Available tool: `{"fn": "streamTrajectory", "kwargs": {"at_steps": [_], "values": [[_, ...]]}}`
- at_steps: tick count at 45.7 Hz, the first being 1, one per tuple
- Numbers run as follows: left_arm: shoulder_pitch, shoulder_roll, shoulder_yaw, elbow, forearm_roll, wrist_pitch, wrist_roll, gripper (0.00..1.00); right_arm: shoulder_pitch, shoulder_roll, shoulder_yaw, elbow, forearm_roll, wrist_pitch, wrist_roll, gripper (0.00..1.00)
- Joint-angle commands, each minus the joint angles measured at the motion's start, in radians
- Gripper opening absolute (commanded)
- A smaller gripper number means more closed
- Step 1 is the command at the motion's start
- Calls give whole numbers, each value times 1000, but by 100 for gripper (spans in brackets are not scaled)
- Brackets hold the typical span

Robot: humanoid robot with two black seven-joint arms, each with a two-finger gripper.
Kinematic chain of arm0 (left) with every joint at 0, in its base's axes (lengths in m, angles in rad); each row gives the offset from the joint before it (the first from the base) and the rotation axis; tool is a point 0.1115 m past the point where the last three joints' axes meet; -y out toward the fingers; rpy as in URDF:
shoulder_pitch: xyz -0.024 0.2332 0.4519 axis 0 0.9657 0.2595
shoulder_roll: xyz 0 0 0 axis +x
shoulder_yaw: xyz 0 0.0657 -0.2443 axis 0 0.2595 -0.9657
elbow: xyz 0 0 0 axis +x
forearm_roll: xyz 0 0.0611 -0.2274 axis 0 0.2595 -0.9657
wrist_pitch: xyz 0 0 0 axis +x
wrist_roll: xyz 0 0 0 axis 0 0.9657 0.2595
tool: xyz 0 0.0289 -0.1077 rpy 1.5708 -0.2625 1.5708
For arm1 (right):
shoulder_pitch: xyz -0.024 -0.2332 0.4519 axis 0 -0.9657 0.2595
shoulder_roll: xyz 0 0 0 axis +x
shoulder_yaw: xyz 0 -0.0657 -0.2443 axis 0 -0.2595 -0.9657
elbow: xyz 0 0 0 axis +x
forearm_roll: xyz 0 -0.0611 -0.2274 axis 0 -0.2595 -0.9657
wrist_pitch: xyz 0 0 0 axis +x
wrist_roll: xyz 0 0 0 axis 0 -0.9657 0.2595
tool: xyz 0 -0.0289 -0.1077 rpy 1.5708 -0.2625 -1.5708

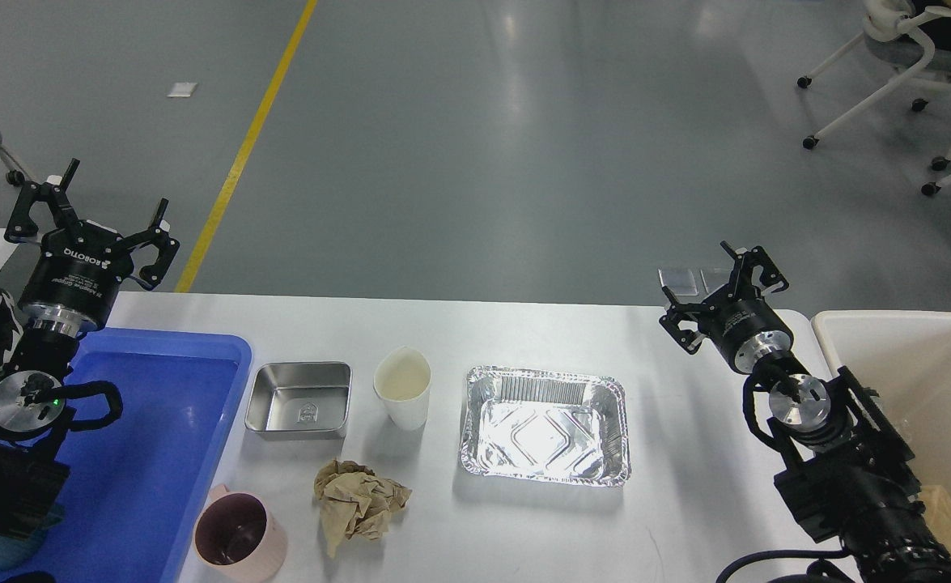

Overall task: Tidy desktop
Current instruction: 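Lower the left gripper into the blue bin near the pink mug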

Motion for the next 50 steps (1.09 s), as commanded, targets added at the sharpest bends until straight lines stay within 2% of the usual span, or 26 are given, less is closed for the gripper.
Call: {"fn": "streamTrajectory", "kwargs": {"at_steps": [1,7,12,21,28,32,37,45,50], "values": [[2,-2,0,0,0,22,-3,97,-2,0,-1,0,0,0,0,100],[0,-1,-2,0,-2,44,-29,97,-3,0,0,0,0,0,0,100],[-9,4,-2,0,-3,44,-27,97,-5,0,-1,0,0,0,0,100],[-21,-1,15,-3,1,150,-15,97,1,2,-12,2,0,-3,0,100],[-23,13,50,-35,34,116,-14,97,3,0,-10,0,0,-4,-5,100],[-31,67,127,-89,139,117,-14,97,1,0,-12,0,0,-3,-5,100],[-31,163,268,-221,323,128,-8,97,3,0,-10,0,1,-1,-6,100],[15,279,527,-379,437,223,-14,97,6,-5,-10,5,6,3,-6,100],[74,351,624,-481,466,254,-11,97,1,-9,-10,5,12,3,-6,100]]}}
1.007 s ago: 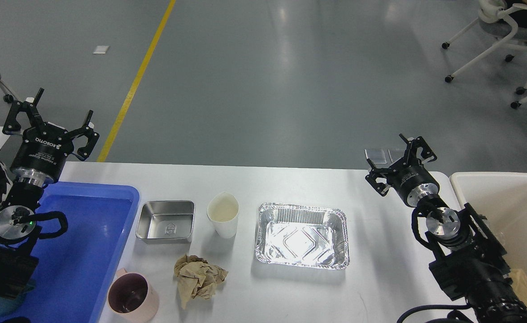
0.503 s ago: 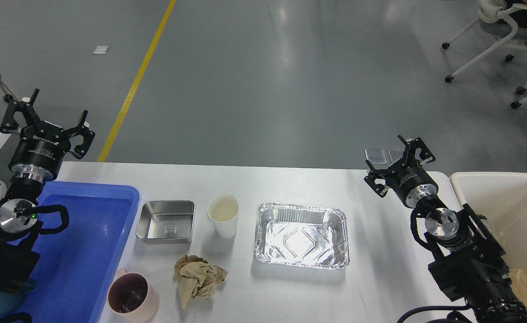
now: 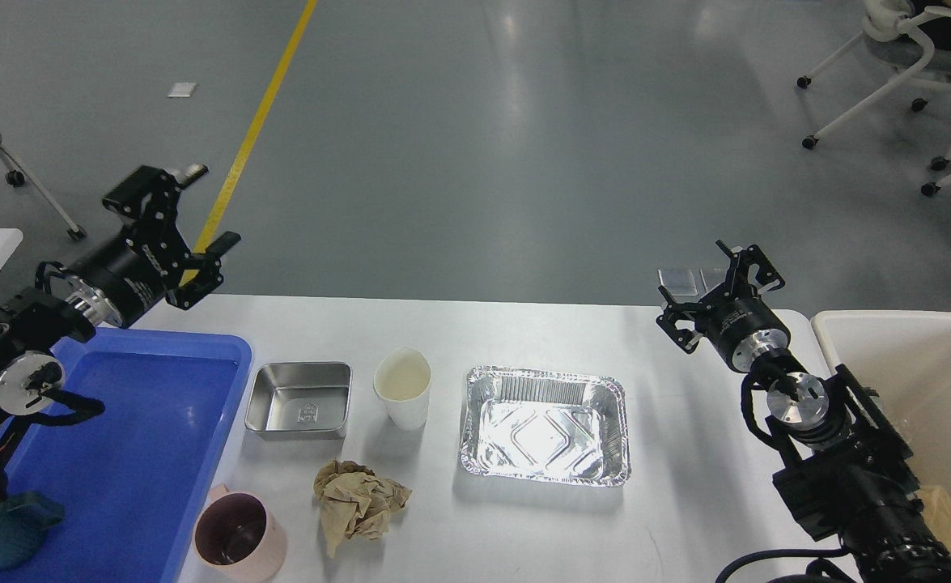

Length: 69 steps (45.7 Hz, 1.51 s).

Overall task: Tidy desktop
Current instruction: 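Lower the left gripper into the blue bin near the pink mug, then move the left gripper to the pink mug and grasp its rim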

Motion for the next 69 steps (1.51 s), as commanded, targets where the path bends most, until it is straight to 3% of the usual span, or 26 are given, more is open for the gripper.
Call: {"fn": "streamTrajectory", "kwargs": {"at_steps": [1,7,14,29,34,44,59,69], "values": [[71,86,120,-118,43,35,0,97,-6,-4,0,2,5,2,0,100],[179,177,162,-201,65,51,3,97,-10,-18,0,4,5,9,0,100],[256,485,231,-411,71,58,47,97,-12,-27,0,2,10,15,1,100],[377,864,324,-643,75,45,47,97,-18,-27,14,2,11,36,1,100],[377,973,329,-650,75,8,43,97,-18,-43,15,-2,28,49,1,100],[349,1215,323,-673,72,-159,28,97,-18,-78,12,-11,91,65,1,100],[176,1335,335,-666,72,-339,26,97,-18,-81,12,-8,96,73,1,100],[161,1324,318,-664,74,-331,58,97,-18,-81,11,-2,96,73,1,100]]}}
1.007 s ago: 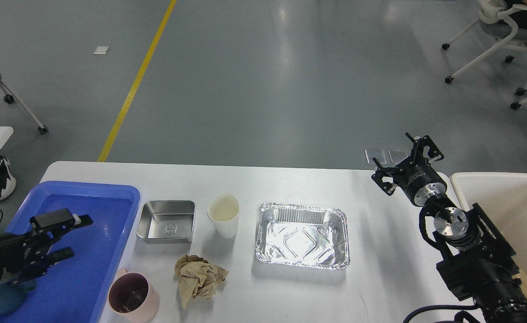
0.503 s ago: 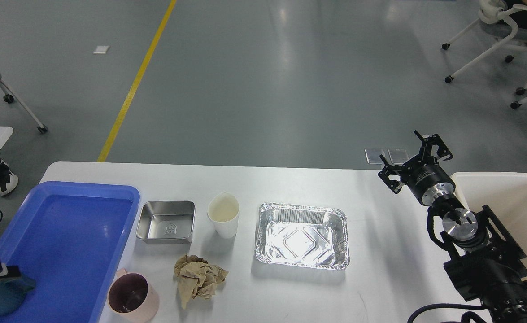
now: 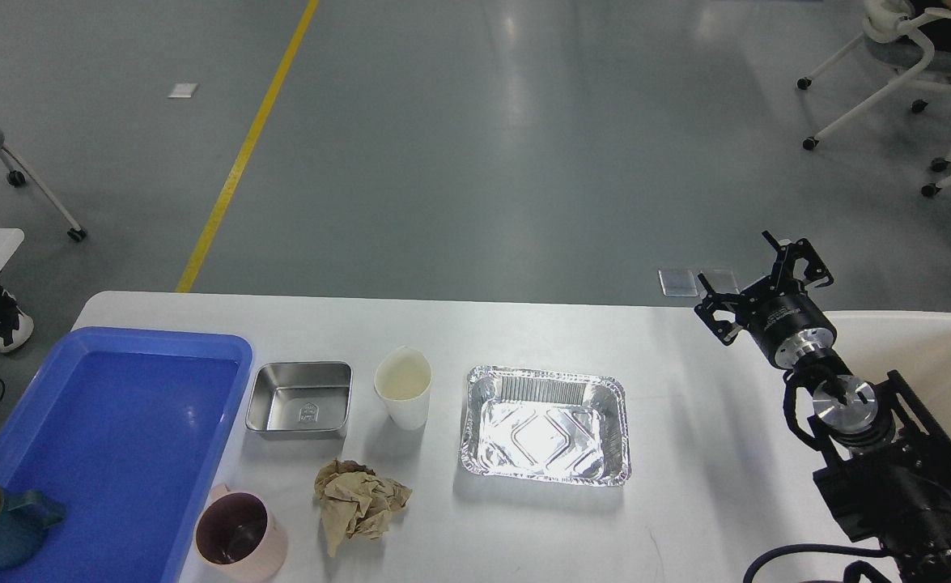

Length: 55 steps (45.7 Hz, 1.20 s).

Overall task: Tidy desktop
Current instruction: 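Move the left gripper to the pink mug and grasp its rim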

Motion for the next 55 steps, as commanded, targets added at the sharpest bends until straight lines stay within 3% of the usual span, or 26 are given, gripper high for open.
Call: {"fn": "streamTrajectory", "kwargs": {"at_steps": [1,6,14,19,28,51,55], "values": [[-4,-7,-17,0,1,9,19,97,0,0,-1,1,0,0,0,100],[-10,-96,-46,25,34,12,37,97,-6,0,-1,4,0,0,0,100],[-11,-311,-106,66,164,1,162,97,-27,0,1,7,0,0,0,100],[-11,-407,-104,71,213,-2,205,97,-35,-6,1,7,0,0,0,100],[-16,-556,-101,127,336,-13,211,97,-44,-17,1,6,0,15,0,100],[-100,-866,-90,258,552,-145,212,97,-66,-28,6,-2,0,34,0,100],[-108,-918,-89,276,600,-160,237,97,-72,-32,6,-4,0,35,0,100]]}}
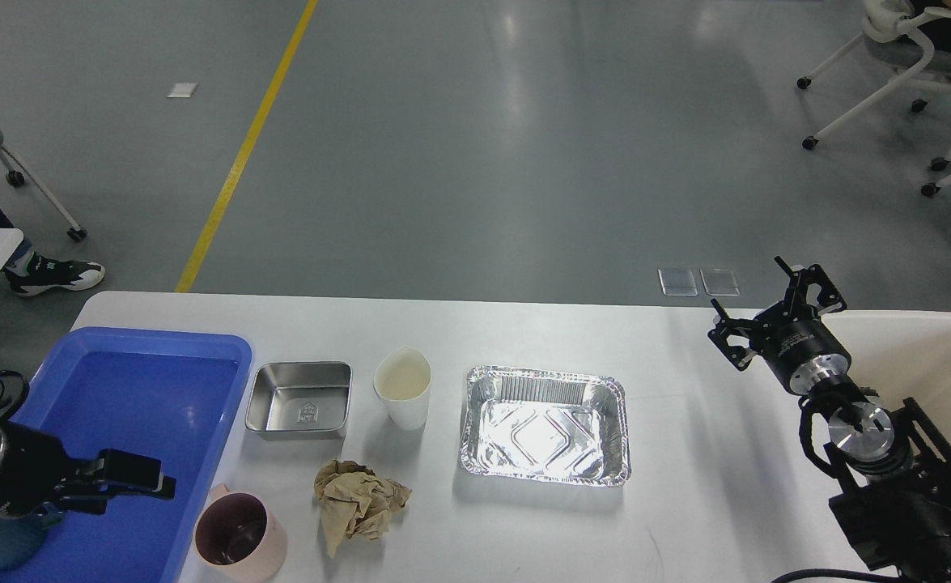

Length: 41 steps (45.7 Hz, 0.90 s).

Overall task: Tidy desktop
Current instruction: 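Move the left gripper to the pink mug and grasp its rim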

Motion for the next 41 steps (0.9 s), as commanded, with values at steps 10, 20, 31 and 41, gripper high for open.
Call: {"fn": "streamTrajectory", "kwargs": {"at_steps": [10,20,31,41], "values": [[-19,-141,1,52,89,-26,57,97,-20,-5,3,0,1,4,0,100],[-31,-220,4,86,172,-20,94,97,-31,-6,5,0,1,16,1,100],[-33,-240,5,87,193,-27,117,90,-31,-12,6,0,1,16,1,100],[-34,-261,5,86,195,-52,142,83,-32,-18,8,0,1,16,1,100]]}}
